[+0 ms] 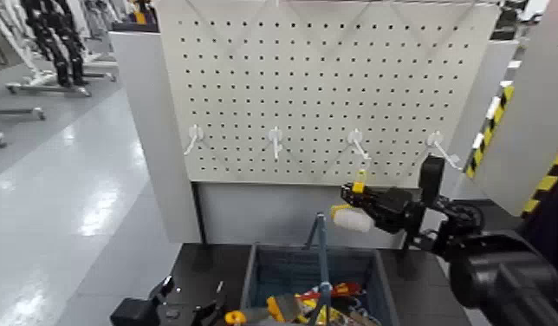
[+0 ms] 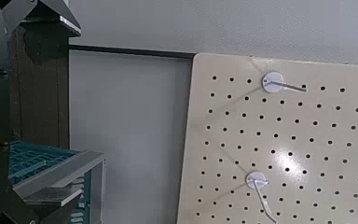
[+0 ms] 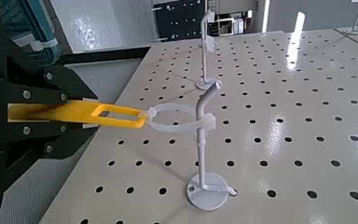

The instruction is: Put the yellow roller into the crate.

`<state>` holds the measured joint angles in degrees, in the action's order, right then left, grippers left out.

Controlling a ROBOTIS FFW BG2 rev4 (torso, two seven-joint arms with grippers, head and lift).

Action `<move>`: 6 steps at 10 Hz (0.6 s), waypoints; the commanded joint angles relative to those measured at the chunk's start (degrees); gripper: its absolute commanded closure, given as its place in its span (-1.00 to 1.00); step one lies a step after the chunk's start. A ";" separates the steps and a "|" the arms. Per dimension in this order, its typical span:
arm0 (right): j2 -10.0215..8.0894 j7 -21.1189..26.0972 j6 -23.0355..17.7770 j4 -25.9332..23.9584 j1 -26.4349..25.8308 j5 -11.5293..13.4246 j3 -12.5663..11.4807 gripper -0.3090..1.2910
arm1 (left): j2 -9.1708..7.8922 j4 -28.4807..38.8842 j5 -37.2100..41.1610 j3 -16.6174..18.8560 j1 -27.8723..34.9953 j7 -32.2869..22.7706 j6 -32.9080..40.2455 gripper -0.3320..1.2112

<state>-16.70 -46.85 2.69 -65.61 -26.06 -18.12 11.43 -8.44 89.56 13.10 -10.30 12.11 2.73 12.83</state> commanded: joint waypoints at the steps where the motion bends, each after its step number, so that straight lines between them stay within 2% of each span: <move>1: 0.17 0.00 -0.06 -0.75 0.40 0.19 -0.44 0.96 | 0.00 0.00 0.08 0.10 0.11 0.09 0.09 -0.43; 4: 0.44 -0.35 0.03 -2.77 1.81 0.10 -1.94 0.96 | 0.00 0.09 0.17 0.19 0.20 0.17 0.09 -0.43; 6: 0.88 -0.35 1.79 -6.63 3.74 0.36 -2.99 0.96 | 0.00 0.18 0.17 0.28 0.29 0.17 0.17 -0.43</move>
<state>-15.95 -47.20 4.04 -71.25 -22.86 -17.80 8.71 -8.51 89.70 13.27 -10.04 12.38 2.90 13.00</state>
